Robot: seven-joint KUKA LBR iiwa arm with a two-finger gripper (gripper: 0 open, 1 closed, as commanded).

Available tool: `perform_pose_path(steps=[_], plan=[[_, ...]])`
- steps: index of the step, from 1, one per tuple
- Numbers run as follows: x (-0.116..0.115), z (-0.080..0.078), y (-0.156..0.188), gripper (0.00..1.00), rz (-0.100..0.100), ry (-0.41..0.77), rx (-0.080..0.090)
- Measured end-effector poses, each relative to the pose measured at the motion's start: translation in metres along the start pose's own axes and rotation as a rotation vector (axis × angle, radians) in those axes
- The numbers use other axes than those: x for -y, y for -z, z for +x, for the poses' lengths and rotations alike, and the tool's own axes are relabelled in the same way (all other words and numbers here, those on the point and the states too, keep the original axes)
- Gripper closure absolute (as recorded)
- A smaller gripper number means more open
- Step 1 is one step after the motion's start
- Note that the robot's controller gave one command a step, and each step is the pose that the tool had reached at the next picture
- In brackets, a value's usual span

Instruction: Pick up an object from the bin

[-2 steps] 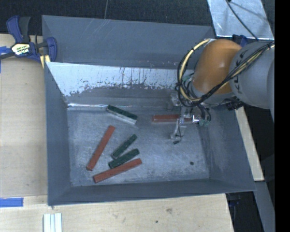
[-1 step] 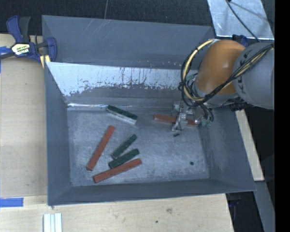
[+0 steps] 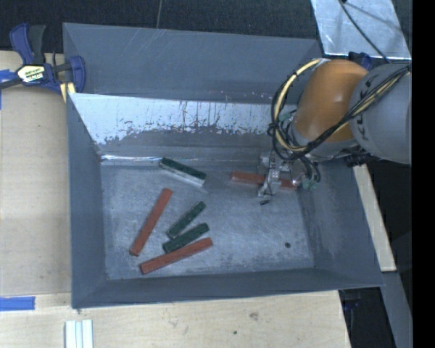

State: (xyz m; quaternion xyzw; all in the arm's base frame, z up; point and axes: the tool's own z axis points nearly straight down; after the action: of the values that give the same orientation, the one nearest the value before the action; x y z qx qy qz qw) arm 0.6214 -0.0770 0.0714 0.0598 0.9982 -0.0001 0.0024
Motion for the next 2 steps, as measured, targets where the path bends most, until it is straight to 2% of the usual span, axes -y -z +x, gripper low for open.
perform_pose_path(steps=[1,2], plan=[[0.0000,-0.0001,0.0001,1.00,0.000,0.000,0.000],[-0.0001,0.0019,0.0074,1.00,0.000,0.001,-0.008]])
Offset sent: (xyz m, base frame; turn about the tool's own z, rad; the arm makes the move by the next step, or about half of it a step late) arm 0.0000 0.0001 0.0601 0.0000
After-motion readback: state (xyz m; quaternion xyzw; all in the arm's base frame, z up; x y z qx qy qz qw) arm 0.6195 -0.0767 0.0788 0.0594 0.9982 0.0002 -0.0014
